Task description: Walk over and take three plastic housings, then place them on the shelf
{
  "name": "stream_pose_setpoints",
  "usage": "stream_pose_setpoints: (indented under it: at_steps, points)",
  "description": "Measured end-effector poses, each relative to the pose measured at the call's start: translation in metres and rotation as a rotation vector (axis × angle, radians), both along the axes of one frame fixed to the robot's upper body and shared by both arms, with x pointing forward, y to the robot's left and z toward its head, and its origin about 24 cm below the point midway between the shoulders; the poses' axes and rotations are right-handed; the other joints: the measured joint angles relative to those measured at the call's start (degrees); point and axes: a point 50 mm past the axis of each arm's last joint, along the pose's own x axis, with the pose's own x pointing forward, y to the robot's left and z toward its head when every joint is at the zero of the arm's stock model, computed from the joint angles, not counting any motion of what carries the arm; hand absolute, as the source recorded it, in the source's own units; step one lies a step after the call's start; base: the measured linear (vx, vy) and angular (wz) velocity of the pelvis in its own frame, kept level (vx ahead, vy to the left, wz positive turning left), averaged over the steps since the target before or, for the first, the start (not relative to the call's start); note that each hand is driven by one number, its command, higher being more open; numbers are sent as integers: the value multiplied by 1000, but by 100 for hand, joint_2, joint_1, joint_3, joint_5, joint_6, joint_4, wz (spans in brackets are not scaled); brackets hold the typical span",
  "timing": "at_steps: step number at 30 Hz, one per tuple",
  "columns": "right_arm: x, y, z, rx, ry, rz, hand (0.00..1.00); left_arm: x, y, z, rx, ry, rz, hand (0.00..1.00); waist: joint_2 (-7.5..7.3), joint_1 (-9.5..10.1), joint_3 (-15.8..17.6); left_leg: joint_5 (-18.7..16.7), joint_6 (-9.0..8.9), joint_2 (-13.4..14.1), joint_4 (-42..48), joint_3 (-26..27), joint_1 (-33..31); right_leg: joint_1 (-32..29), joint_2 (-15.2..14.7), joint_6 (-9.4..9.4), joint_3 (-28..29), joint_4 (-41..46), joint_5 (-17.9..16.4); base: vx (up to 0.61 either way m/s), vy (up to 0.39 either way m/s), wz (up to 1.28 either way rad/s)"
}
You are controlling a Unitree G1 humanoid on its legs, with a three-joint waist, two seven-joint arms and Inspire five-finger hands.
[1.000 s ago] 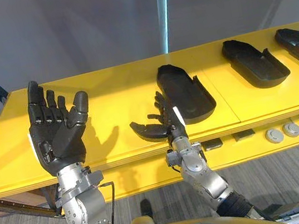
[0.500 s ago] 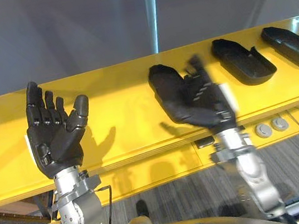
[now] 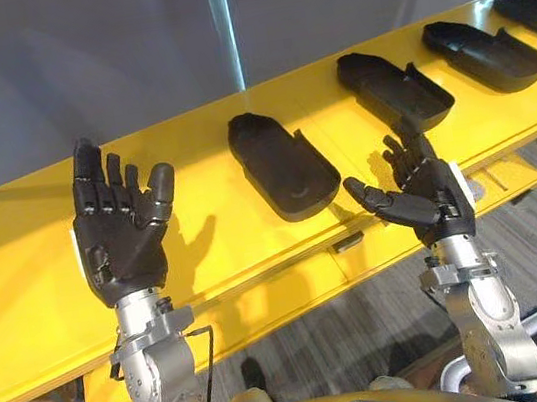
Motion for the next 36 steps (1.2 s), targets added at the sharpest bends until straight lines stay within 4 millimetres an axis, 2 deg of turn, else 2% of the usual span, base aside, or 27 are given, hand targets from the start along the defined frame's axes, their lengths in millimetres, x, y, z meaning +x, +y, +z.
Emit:
stream_pose_setpoints:
  at_steps: [8,19,21,28,36]
  points:
    - [6,0,-19,8,97,35,100,1,1,-1,12,18,-21,100,-97,0,77,17,3,-16,-1,-117,-83,13,2,-10,-127,4,-10,6,-14,8]
    - [10,-3,-21,-10,99,141,100,3,0,-7,44,33,-66,100,-100,-1,83,44,-1,-12,-5,-159,-51,12,-3,-41,-161,75,-35,-16,-5,1]
    - [10,1,-23,-14,105,183,100,3,3,-6,53,30,-58,100,-101,3,84,43,-13,-7,-5,-160,-48,12,-3,-84,-180,74,-61,-39,-6,0]
    - [9,11,-25,-6,104,261,100,3,5,-7,60,39,-57,100,-113,46,90,54,-14,3,-3,-153,-35,11,-1,-37,-182,66,-30,0,0,0]
    - [10,13,-28,-5,115,275,100,3,8,-14,78,77,-60,100,-129,112,86,78,18,6,-3,-123,34,62,-2,-23,-163,70,-13,0,0,0]
